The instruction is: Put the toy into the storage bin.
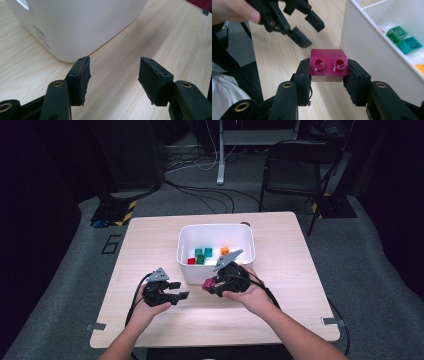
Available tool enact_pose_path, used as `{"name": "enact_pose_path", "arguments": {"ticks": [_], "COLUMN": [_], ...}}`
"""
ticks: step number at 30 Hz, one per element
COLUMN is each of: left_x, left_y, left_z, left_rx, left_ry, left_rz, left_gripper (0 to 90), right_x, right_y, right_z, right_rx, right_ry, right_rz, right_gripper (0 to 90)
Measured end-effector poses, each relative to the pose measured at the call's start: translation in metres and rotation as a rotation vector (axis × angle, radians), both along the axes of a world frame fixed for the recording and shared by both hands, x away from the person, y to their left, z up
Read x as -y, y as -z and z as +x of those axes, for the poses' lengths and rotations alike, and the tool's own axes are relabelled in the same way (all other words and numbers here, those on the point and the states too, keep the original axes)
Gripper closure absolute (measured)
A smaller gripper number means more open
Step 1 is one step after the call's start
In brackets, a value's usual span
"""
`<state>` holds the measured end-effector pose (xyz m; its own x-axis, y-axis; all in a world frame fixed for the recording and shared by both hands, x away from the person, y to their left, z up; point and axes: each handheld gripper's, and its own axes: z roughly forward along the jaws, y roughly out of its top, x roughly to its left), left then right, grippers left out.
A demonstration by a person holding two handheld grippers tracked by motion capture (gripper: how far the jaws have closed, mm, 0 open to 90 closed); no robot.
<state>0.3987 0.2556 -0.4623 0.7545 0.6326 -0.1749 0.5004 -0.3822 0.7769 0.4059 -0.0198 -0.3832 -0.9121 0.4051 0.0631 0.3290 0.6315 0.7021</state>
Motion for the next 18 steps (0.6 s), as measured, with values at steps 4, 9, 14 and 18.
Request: {"name": "enact_pose_path", "arguments": {"ticks": [4,9,14,18], "left_x": [0.0,0.0,0.0,0.001], "left_y": [0.0,0.0,0.001,0.001], "left_z": [0.0,0.0,0.0,0.0], "left_rx": [0.001,0.001,0.0,-0.001], "left_ry": [0.002,0.002,-0.001,0.002], "left_rz": [0.002,0.002,-0.004,-0.003], "left_gripper": [42.3,42.3,42.4,42.3], "right_x": [0.003,0.005,0.008,0.009], "right_y": [-0.015,-0.032,-0.045,-0.053], "right_z": [0.002,0.007,0.014,0.019], "right_rx": [0.019,0.038,0.049,0.058], "right_ry": [0.007,0.019,0.037,0.048], "right_rz": [0.015,0.02,0.031,0.04], "right_gripper": [58.1,58.1,58.1,58.1]}}
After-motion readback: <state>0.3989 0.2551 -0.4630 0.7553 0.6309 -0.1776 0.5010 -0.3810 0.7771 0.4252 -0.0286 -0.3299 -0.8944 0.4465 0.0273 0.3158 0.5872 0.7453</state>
